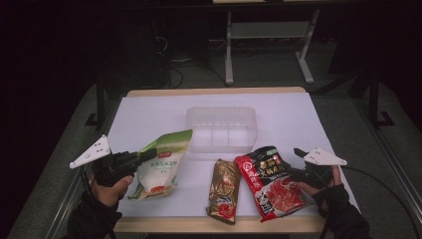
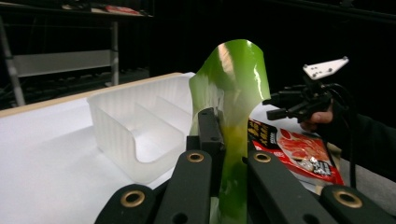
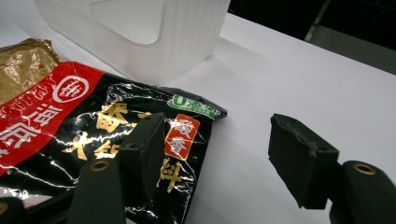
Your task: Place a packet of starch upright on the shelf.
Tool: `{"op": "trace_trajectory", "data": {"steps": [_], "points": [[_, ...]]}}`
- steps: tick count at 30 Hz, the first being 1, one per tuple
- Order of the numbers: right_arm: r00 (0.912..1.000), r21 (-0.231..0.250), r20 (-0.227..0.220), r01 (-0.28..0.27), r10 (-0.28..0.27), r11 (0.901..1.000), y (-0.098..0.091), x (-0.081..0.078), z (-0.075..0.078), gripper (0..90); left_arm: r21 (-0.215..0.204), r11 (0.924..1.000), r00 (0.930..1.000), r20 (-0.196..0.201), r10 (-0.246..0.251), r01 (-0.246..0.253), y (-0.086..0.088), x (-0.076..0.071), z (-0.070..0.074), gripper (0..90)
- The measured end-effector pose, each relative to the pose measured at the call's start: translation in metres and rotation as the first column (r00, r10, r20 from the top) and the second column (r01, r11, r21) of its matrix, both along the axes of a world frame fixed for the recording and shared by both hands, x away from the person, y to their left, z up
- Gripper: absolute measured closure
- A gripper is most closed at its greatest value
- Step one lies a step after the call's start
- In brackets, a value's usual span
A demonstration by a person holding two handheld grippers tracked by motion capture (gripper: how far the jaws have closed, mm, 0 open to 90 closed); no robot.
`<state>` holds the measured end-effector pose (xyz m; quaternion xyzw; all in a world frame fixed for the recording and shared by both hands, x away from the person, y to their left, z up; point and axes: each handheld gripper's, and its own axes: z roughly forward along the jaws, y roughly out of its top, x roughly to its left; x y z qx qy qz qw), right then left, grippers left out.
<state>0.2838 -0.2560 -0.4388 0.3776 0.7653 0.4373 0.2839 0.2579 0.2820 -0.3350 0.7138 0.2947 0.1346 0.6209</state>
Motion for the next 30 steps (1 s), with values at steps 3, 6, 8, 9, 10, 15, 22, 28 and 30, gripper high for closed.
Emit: {"op": "trace_trajectory", "data": {"steps": [3, 6, 8, 9, 10, 15, 22, 28, 30], "points": [[1.0000, 0.007, 0.006, 0.001, -0.001, 1.0000, 0.000, 0.000, 0.000, 35.4, -0.019, 0.9997, 0.9998, 0.008, 0.017, -0.017, 0.001, 0.002, 0.003, 90.0], [1.0000, 0.012, 0.005, 0.005, -0.005, 0.9999, -0.001, 0.000, 0.000, 35.3, -0.034, 0.9988, 0.9993, 0.014, 0.035, -0.035, 0.003, 0.004, 0.005, 90.0], [0.9999, 0.013, 0.007, 0.008, -0.008, 0.9999, -0.001, 0.000, 0.000, 35.2, -0.035, 0.9982, 0.9986, 0.022, 0.049, -0.048, 0.003, 0.005, 0.006, 90.0], [0.9999, 0.016, 0.008, 0.008, -0.008, 0.9998, -0.002, 0.000, 0.000, 35.1, -0.040, 0.9978, 0.9983, 0.024, 0.054, -0.053, 0.004, 0.006, 0.007, 90.0], [0.9999, 0.018, 0.009, 0.008, -0.008, 0.9998, -0.001, 0.000, 0.000, 35.2, -0.043, 0.9976, 0.9982, 0.022, 0.056, -0.055, 0.004, 0.007, 0.007, 90.0], [1.0000, 0.016, 0.007, 0.007, -0.007, 0.9999, -0.001, 0.000, 0.000, 35.1, -0.057, 0.9957, 0.9964, 0.039, 0.075, -0.073, 0.001, 0.013, 0.014, 90.0], [1.0000, 0.013, 0.001, 0.008, -0.008, 0.9999, -0.001, 0.001, -0.002, 36.0, -0.070, 0.9918, 0.9920, 0.061, 0.111, -0.106, -0.012, 0.026, 0.025, 90.0], [0.9996, 0.019, 0.004, 0.026, -0.026, 0.9995, -0.003, 0.000, -0.003, 36.0, -0.072, 0.9921, 0.9919, 0.068, 0.107, -0.102, -0.023, 0.040, 0.037, 90.0], [0.9995, 0.024, 0.009, 0.030, -0.030, 0.9993, -0.005, -0.001, -0.003, 35.9, -0.073, 0.9926, 0.9921, 0.072, 0.103, -0.098, -0.027, 0.045, 0.040, 90.0]]}}
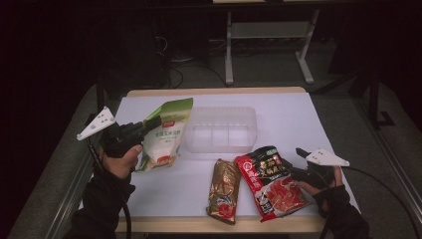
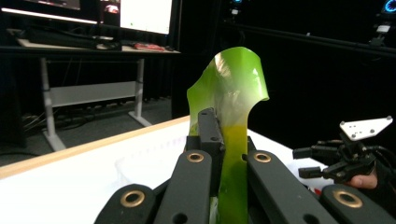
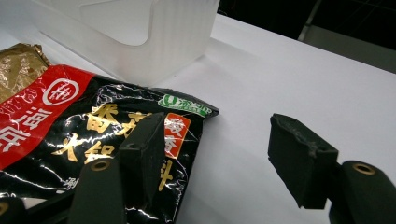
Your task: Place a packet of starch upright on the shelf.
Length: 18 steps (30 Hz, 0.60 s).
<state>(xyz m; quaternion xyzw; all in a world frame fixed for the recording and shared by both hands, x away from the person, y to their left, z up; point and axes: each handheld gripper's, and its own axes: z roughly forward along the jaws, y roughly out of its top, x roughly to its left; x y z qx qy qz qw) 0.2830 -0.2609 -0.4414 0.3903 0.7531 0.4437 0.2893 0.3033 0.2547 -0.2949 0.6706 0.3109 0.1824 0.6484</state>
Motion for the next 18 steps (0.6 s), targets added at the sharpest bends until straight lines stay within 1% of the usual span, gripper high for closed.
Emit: {"op": "trace_trajectory", "data": {"steps": [2, 5, 6, 7, 9, 11, 12, 14, 16, 18], "points": [[1.0000, 0.005, -0.004, 0.005, -0.005, 1.0000, -0.001, -0.001, 0.000, 35.9, 0.002, 1.0000, 1.0000, -0.001, 0.001, -0.001, -0.005, 0.005, 0.003, 90.0], [1.0000, 0.012, 0.000, 0.001, -0.001, 0.9999, -0.002, -0.001, 0.000, 35.9, 0.004, 1.0000, 0.9999, 0.009, 0.006, -0.006, -0.011, 0.010, 0.008, 90.0], [1.0000, 0.012, 0.001, 0.000, 0.000, 0.9999, -0.002, -0.001, 0.000, 36.0, -0.001, 0.9998, 0.9997, 0.008, 0.021, -0.021, -0.014, 0.012, 0.010, 90.0], [1.0000, 0.009, 0.003, -0.001, 0.001, 1.0000, -0.002, -0.001, 0.001, 36.1, -0.004, 0.9998, 0.9997, 0.010, 0.021, -0.021, -0.016, 0.014, 0.012, 90.0], [1.0000, 0.015, 0.002, -0.007, 0.007, 0.9999, -0.001, -0.002, 0.001, 36.0, -0.004, 0.9997, 0.9993, 0.030, 0.023, -0.023, -0.020, 0.016, 0.014, 90.0], [0.9999, 0.013, 0.003, -0.011, 0.011, 0.9999, -0.001, -0.002, 0.001, 35.8, -0.012, 0.9998, 0.9992, 0.036, 0.016, -0.015, -0.025, 0.019, 0.017, 90.0], [0.9999, 0.013, 0.003, -0.013, 0.013, 0.9998, 0.000, -0.001, 0.000, 35.7, -0.011, 0.9997, 0.9989, 0.043, 0.020, -0.020, -0.028, 0.021, 0.019, 90.0], [0.9999, 0.012, 0.003, -0.014, 0.014, 0.9998, 0.000, -0.001, 0.000, 35.0, -0.019, 0.9998, 0.9990, 0.043, 0.011, -0.010, -0.033, 0.026, 0.021, 90.0], [0.9999, 0.008, 0.010, -0.012, 0.012, 0.9999, 0.000, -0.001, 0.000, 34.4, -0.018, 0.9998, 0.9989, 0.046, 0.011, -0.010, -0.037, 0.030, 0.022, 90.0], [0.9999, 0.006, 0.013, -0.010, 0.010, 0.9999, 0.000, -0.001, 0.000, 34.1, -0.033, 0.9994, 0.9990, 0.045, 0.008, -0.006, -0.042, 0.034, 0.022, 90.0]]}}
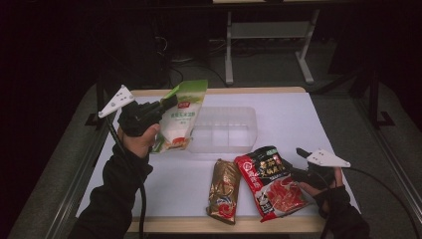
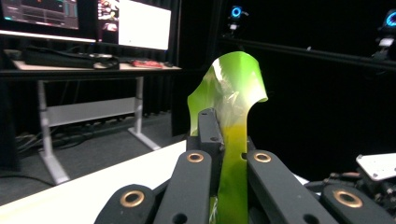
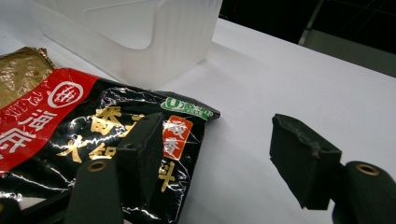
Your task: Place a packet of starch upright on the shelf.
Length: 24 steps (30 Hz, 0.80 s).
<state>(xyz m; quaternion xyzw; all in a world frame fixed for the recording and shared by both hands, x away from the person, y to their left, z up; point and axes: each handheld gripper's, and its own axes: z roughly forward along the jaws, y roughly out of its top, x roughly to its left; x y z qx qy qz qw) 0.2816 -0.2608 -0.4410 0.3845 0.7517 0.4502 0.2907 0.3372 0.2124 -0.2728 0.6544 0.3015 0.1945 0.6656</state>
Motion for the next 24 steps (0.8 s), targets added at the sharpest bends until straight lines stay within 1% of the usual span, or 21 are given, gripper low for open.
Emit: {"op": "trace_trajectory", "data": {"steps": [2, 6, 7, 9, 10, 11, 12, 15, 18, 20, 21, 22, 24], "points": [[1.0000, 0.003, -0.005, 0.002, -0.002, 1.0000, 0.000, 0.000, 0.000, 33.6, 0.000, 1.0000, 1.0000, -0.002, -0.004, 0.004, -0.005, 0.004, -0.001, 90.0], [0.9999, 0.004, -0.003, 0.010, -0.010, 0.9999, -0.001, 0.000, -0.001, 31.1, -0.005, 1.0000, 0.9999, -0.010, 0.006, -0.006, -0.017, 0.015, -0.005, 90.0], [0.9999, 0.005, -0.004, 0.010, -0.010, 0.9999, -0.001, 0.000, -0.001, 30.3, 0.000, 1.0000, 0.9999, -0.011, 0.009, -0.009, -0.020, 0.017, -0.006, 90.0], [1.0000, 0.005, -0.006, 0.005, -0.005, 1.0000, -0.001, 0.000, -0.001, 29.9, -0.006, 0.9999, 0.9998, -0.017, 0.010, -0.010, -0.025, 0.022, -0.008, 90.0], [1.0000, 0.005, -0.005, 0.005, -0.005, 1.0000, -0.001, 0.000, -0.001, 29.3, 0.000, 0.9997, 0.9996, -0.016, 0.023, -0.023, -0.028, 0.025, -0.008, 90.0], [1.0000, 0.004, -0.004, 0.006, -0.006, 1.0000, -0.001, 0.001, -0.001, 29.0, -0.004, 0.9994, 0.9991, -0.025, 0.033, -0.033, -0.030, 0.029, -0.010, 90.0], [1.0000, 0.007, -0.005, 0.007, -0.007, 1.0000, -0.001, 0.001, -0.001, 28.0, -0.013, 0.9994, 0.9990, -0.032, 0.031, -0.032, -0.032, 0.032, -0.011, 90.0], [1.0000, 0.001, -0.007, 0.006, -0.006, 1.0000, -0.001, 0.001, -0.002, 28.0, 0.002, 0.9990, 0.9985, -0.031, 0.044, -0.044, -0.038, 0.040, -0.016, 90.0], [0.9999, 0.003, -0.011, 0.007, -0.007, 1.0000, -0.002, 0.001, -0.003, 28.1, -0.009, 0.9985, 0.9977, -0.040, 0.054, -0.054, -0.043, 0.048, -0.021, 90.0], [0.9998, 0.005, -0.016, 0.007, -0.007, 1.0000, -0.001, 0.001, -0.003, 28.1, -0.008, 0.9978, 0.9970, -0.042, 0.065, -0.066, -0.046, 0.055, -0.024, 90.0], [0.9998, 0.004, -0.018, 0.005, -0.005, 1.0000, -0.001, 0.001, -0.004, 28.1, -0.016, 0.9975, 0.9966, -0.048, 0.067, -0.068, -0.048, 0.059, -0.027, 90.0], [0.9998, 0.003, -0.019, 0.005, -0.005, 1.0000, -0.001, 0.001, -0.004, 28.3, -0.015, 0.9969, 0.9958, -0.050, 0.077, -0.078, -0.049, 0.062, -0.029, 90.0], [0.9998, 0.001, -0.019, 0.002, -0.002, 1.0000, -0.001, 0.001, -0.004, 28.4, -0.005, 0.9968, 0.9960, -0.041, 0.080, -0.080, -0.052, 0.068, -0.034, 90.0]]}}
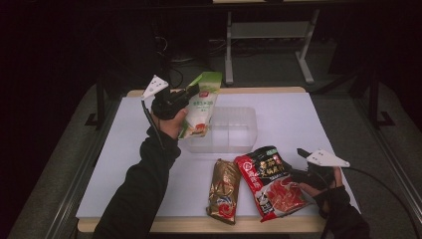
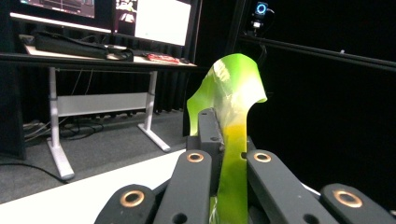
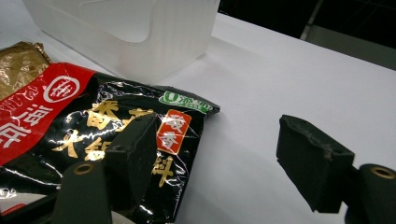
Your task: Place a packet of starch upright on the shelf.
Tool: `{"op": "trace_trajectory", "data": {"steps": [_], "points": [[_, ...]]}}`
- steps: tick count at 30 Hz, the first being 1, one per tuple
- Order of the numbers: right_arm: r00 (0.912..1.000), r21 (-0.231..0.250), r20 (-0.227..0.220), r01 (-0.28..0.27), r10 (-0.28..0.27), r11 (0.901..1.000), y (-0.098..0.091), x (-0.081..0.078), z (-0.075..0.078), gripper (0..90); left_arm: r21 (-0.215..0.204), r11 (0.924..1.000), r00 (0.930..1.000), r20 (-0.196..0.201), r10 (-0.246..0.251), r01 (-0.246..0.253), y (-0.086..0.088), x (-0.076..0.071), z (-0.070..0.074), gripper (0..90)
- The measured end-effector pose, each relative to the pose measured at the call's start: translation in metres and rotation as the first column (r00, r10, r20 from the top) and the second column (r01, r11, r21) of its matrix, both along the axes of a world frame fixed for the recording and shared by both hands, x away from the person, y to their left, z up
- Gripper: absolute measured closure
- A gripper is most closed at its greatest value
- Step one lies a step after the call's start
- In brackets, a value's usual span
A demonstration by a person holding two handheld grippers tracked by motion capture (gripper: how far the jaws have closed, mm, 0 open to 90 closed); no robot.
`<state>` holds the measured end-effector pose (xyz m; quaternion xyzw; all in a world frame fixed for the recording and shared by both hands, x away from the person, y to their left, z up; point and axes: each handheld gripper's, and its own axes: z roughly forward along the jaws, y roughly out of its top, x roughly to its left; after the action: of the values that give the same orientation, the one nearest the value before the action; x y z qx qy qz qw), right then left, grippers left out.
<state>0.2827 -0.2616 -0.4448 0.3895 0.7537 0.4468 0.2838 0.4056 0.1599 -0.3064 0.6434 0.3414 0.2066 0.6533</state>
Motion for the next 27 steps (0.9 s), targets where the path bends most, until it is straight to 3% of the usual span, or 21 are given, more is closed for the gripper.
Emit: {"op": "trace_trajectory", "data": {"steps": [8, 13, 16, 19, 23, 27], "points": [[1.0000, -0.003, -0.007, -0.003, 0.003, 1.0000, -0.001, -0.001, -0.001, 28.8, -0.010, 0.9998, 0.9998, -0.002, 0.018, -0.018, -0.010, 0.021, -0.017, 90.0], [0.9999, 0.000, -0.012, -0.003, 0.003, 1.0000, -0.002, -0.001, -0.002, 28.9, 0.015, 0.9993, 0.9994, 0.009, 0.034, -0.035, -0.016, 0.031, -0.024, 90.0], [0.9999, -0.001, -0.013, -0.006, 0.005, 1.0000, -0.001, -0.001, -0.002, 29.1, -0.001, 0.9996, 0.9995, 0.016, 0.027, -0.027, -0.018, 0.033, -0.028, 90.0], [0.9999, -0.003, -0.013, -0.010, 0.010, 0.9999, 0.000, -0.002, -0.002, 29.2, 0.013, 0.9998, 0.9993, 0.034, 0.017, -0.018, -0.022, 0.033, -0.035, 90.0], [0.9998, -0.002, -0.015, -0.013, 0.013, 0.9999, 0.000, -0.002, -0.003, 29.5, -0.015, 0.9999, 0.9996, 0.028, 0.008, -0.008, -0.020, 0.032, -0.044, 90.0], [0.9997, -0.004, -0.015, -0.018, 0.018, 0.9998, 0.001, -0.002, -0.002, 29.7, -0.012, 0.9999, 0.9996, 0.027, 0.003, -0.003, -0.015, 0.032, -0.051, 89.7]]}}
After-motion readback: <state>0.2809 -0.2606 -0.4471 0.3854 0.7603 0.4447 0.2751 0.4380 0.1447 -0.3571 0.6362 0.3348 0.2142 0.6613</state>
